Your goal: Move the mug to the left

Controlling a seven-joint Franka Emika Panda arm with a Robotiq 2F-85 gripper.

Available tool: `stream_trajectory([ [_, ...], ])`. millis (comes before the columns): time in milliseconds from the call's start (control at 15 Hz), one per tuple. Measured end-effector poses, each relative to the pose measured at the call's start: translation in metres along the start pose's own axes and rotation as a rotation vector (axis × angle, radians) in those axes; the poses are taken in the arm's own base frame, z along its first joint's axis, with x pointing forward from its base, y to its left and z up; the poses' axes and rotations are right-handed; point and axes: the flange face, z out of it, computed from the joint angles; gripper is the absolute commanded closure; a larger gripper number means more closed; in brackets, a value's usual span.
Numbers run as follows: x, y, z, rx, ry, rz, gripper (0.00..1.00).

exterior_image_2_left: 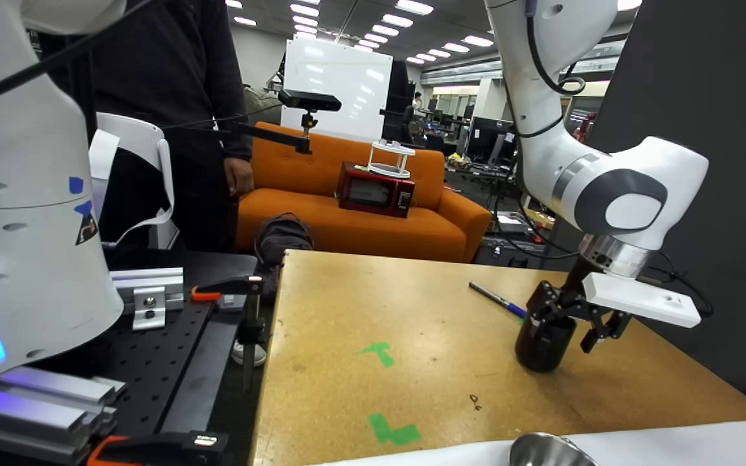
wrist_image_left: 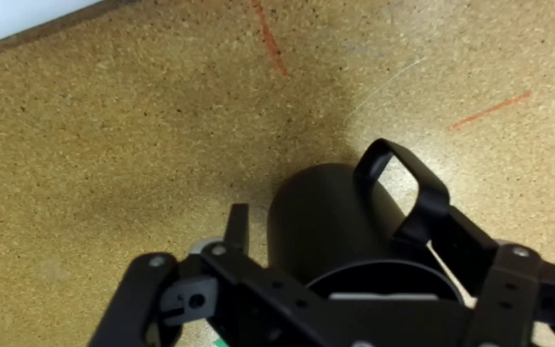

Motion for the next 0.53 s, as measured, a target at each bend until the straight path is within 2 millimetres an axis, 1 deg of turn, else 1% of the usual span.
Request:
stream_trajectory([
  [200, -0.0002, -0.0011, -0.0003, 0.033, 0.003, 0.016, 0.57],
  [400, -0.0013, 0.0009, -0.0029, 0.04, 0.001, 0.027, 0.75],
  [533, -0.0016, 0.0025, -0.0053, 0.044, -0.001, 0.032, 0.89],
])
